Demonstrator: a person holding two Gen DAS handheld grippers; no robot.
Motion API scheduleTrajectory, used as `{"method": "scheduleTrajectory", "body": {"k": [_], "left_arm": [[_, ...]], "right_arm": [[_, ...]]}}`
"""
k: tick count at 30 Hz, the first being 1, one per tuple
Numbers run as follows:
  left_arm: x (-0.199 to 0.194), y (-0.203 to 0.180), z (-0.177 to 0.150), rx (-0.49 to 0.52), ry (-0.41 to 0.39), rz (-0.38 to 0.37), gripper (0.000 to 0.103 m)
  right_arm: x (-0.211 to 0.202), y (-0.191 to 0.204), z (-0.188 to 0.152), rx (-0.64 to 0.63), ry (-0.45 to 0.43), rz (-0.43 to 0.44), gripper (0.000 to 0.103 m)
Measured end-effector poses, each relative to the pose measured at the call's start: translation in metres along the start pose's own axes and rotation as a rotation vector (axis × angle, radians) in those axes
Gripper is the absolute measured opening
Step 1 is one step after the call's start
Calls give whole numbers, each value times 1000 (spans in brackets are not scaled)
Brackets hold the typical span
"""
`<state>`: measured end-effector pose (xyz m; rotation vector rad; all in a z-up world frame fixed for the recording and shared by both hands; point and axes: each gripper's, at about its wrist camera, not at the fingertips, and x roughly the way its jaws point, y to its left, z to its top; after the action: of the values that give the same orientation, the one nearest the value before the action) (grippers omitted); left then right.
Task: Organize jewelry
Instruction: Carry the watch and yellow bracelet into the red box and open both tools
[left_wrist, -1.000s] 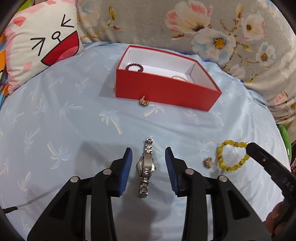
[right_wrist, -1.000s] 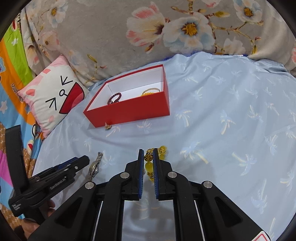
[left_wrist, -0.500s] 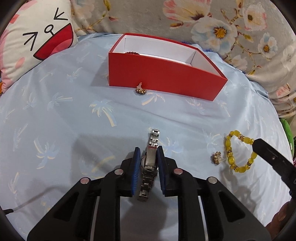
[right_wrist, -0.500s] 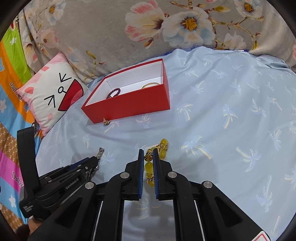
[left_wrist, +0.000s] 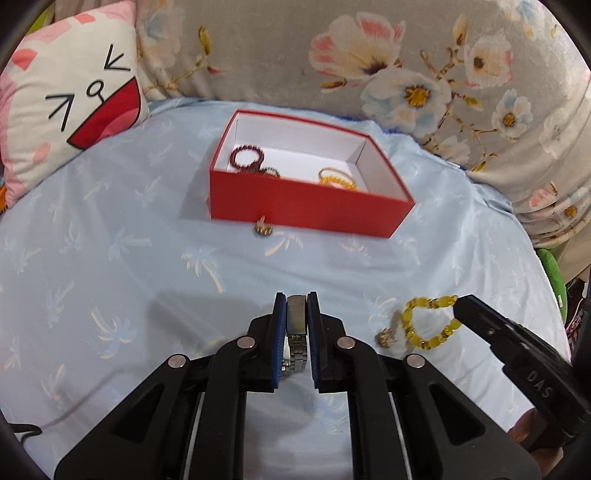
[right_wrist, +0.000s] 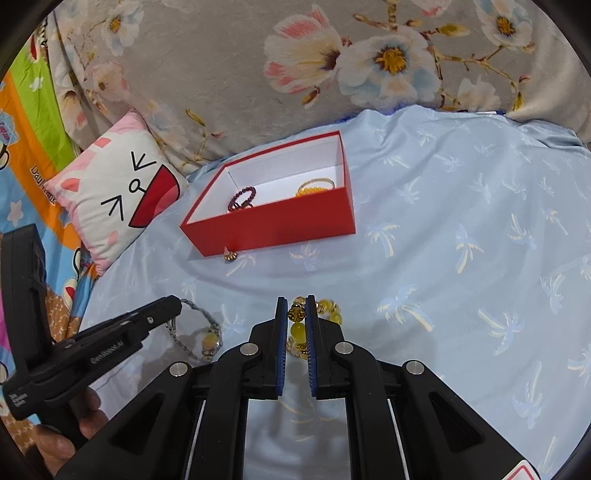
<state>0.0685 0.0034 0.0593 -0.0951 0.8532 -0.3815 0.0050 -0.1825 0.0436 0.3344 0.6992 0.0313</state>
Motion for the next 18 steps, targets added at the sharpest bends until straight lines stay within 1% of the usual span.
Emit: {"method": "scheduleTrajectory", "body": {"k": [4, 10, 15, 18], "left_arm": [[-13, -5, 19, 9, -12, -32, 11], [-28, -12, 54, 43, -61, -44, 11], [-35, -17, 96, 72, -112, -63, 11], [-33, -20, 121, 91, -140, -60, 11]], "right_arm": [[-6, 5, 16, -15, -26, 16, 9], [-11, 12, 50, -29, -64, 59, 9], [-4, 20, 88, -47, -90, 83, 9], [4, 26, 113, -61, -104, 89, 9]]}}
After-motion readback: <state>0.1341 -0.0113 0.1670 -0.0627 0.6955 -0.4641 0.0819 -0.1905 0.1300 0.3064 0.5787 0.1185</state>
